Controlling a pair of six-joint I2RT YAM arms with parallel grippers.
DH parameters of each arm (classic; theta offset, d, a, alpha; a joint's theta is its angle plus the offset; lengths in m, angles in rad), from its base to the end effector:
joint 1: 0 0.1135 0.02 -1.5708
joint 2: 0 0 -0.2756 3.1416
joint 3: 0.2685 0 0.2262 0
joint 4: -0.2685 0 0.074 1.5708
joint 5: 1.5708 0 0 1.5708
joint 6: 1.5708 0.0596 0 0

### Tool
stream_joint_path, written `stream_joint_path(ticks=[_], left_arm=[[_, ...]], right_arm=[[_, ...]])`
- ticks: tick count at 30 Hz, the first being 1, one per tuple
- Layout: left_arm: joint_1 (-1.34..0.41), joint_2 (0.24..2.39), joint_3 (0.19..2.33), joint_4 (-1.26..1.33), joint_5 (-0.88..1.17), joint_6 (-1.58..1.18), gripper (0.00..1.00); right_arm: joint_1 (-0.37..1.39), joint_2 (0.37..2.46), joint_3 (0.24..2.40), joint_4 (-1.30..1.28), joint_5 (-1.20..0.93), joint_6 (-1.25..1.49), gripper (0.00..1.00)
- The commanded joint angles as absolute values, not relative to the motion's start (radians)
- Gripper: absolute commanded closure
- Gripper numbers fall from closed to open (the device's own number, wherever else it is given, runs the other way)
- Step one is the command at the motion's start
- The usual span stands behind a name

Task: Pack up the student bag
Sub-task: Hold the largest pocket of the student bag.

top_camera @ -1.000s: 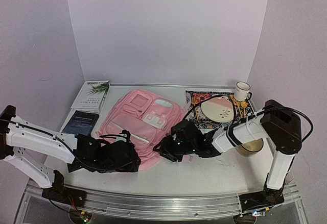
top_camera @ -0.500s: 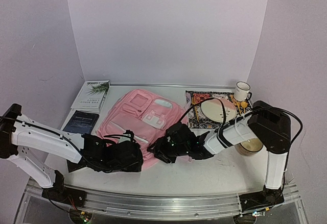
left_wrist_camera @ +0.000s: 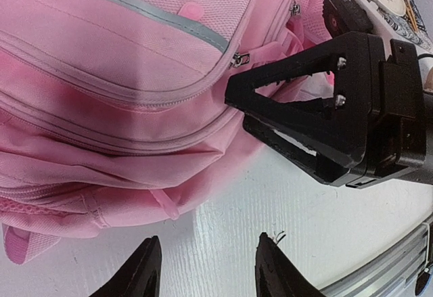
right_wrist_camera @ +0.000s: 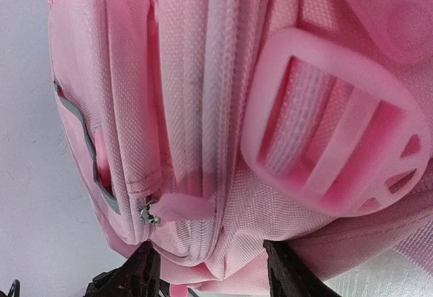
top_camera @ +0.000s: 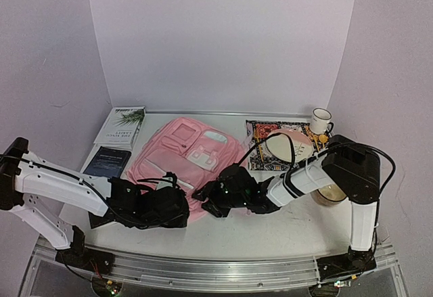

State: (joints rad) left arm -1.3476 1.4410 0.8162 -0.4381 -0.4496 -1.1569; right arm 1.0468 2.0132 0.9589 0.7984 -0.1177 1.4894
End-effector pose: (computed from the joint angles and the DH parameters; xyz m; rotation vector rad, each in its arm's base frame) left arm 0.0825 -0.2463 0.1963 0.0913 2.5307 -0.4421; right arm 0.2075 0.3730 0.1688 0.4004 2.2533 1.7250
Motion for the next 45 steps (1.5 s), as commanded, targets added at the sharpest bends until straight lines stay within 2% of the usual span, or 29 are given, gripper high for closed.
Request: stream_joint_path(ticks=[1,6,12,17,29,35,45], left_arm=[[-1.35,1.42,0.818,-0.448,-0.492,-1.178,0.52],[-1.347,1.449,0.823,-0.456,-0.498,-1.183,0.52],[-1.323,1.502,0.853,-0.481,-0.513,-1.183,0.53],[-1.306,1.566,0.912,-0.547,-0.543,-1.171,0.54],[-1.301,1.696,1.021,-0.602,-0.582,-1.137,0.61],[-1.301,1.776,1.079,-0.723,-0.613,-1.167,0.67],[-1.301,1.862,1.152,-0.87,-0.674,-1.217,0.7]], right_arm=[[1.046,2.073,0.974,0.564,-0.046,1.493,0.46],[1.046,2.132,1.004,0.518,-0.037,1.518,0.58],[1.046,2.152,1.008,0.535,-0.054,1.528,0.86],[1.045,2.145,1.007,0.558,-0.07,1.517,0.96],[1.045,2.144,1.014,0.598,-0.107,1.503,0.99],[1.045,2.139,1.009,0.608,-0.11,1.501,0.99],[1.045,2.149,1.012,0.627,-0.126,1.499,0.99]])
